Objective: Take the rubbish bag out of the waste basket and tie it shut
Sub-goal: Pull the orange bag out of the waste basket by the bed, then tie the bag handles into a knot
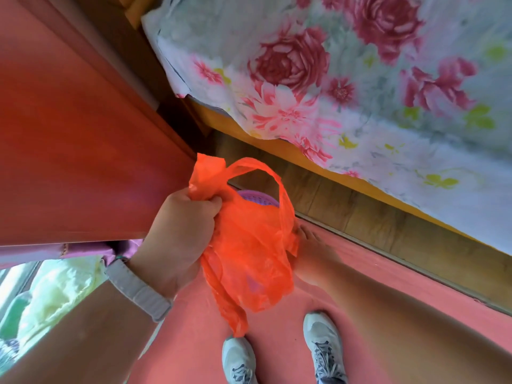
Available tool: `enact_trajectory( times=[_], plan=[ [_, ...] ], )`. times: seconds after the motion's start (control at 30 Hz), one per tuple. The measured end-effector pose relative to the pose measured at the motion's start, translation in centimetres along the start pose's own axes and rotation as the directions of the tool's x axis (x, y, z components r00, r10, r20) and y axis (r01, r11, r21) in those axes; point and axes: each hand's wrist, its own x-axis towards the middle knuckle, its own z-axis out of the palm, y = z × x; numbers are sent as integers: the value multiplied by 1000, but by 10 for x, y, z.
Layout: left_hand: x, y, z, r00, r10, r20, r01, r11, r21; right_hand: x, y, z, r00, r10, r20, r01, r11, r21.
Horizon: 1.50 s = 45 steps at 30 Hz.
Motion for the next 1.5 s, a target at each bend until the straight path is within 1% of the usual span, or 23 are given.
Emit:
enact_trajectory(
  times=[0.07, 0.13, 0.23, 0.27, 0.33, 0.4, 0.43, 0.5, 0.57, 0.67, 0.73, 0.83, 0.9, 0.93, 0.97, 1.07, 1.13, 1.23, 1.3, 1.33, 1.4, 1.43, 1.5],
  plan=[
    [-9, 9, -6, 1000, -7, 1, 7, 1000, 1, -14, -5, -12, 999, 31, -30, -28, 994, 108],
    [-19, 21, -15, 1000, -8, -5, 8, 1000, 13, -34, -13, -28, 996, 10, -88, 8, 980, 198],
    [-38, 42, -30, 1000, -15, -3, 15, 1000, 18, -74, -34, -61, 966, -103, -236, 165, 951, 260],
    [-46, 50, -35, 1000, -19, 4, 19, 1000, 10, -90, -43, -73, 951, -124, -283, 212, 928, 306],
    [-64, 69, -43, 999, -33, 30, 33, 999, -9, -125, -71, -102, 923, -147, -357, 301, 853, 427],
    [-81, 90, -53, 998, -18, 55, 19, 1000, -10, -157, -100, -132, 887, -173, -428, 390, 779, 491],
    [-90, 102, -59, 998, -2, 63, 1, 1000, 8, -171, -113, -146, 875, -180, -449, 410, 768, 492],
    [-107, 123, -71, 996, 30, 86, -33, 999, 34, -193, -135, -172, 879, -180, -442, 390, 805, 447],
    [-124, 143, -83, 993, 50, 106, -49, 999, -11, -215, -152, -194, 884, -192, -426, 374, 837, 399],
    [-145, 171, -101, 986, 68, 155, -51, 992, -113, -255, -175, -224, 875, -213, -435, 404, 816, 413],
    [-155, 184, -113, 981, 65, 184, -47, 994, -99, -286, -190, -245, 871, -189, -453, 425, 752, 504],
    [-166, 198, -137, 981, 55, 187, -54, 998, -13, -331, -212, -277, 824, -108, -556, 491, 626, 605],
    [-171, 203, -150, 980, 53, 193, -60, 998, 34, -354, -223, -297, 777, -73, -626, 551, 560, 619],
    [-176, 205, -156, 980, 53, 193, -68, 995, 71, -364, -229, -305, 755, -72, -651, 573, 554, 603],
    [-180, 207, -163, 980, 56, 191, -76, 992, 99, -376, -235, -312, 740, -81, -667, 588, 559, 585],
    [-192, 211, -182, 982, 31, 188, -43, 997, 59, -411, -252, -327, 711, -108, -695, 622, 560, 548],
    [-201, 216, -197, 982, 20, 186, -33, 997, 64, -429, -258, -332, 686, -119, -718, 625, 601, 498],
    [-223, 225, -220, 954, 10, 299, -77, 974, 214, -450, -265, -331, 672, -118, -731, 613, 641, 461],
    [-240, 226, -230, 903, -28, 429, -141, 923, 358, -460, -269, -329, 672, -99, -734, 597, 658, 459],
    [-249, 225, -234, 885, -30, 465, -217, 857, 468, -464, -270, -328, 673, -80, -736, 588, 661, 466],
    [-265, 220, -242, 862, 12, 507, -397, 638, 660, -468, -267, -328, 662, -39, -748, 585, 651, 484],
    [-270, 217, -247, 855, 32, 517, -454, 525, 720, -469, -262, -328, 655, -13, -756, 585, 642, 496],
    [-278, 214, -257, 860, 42, 508, -492, 329, 806, -472, -251, -329, 641, 64, -765, 562, 639, 525]
  ],
)
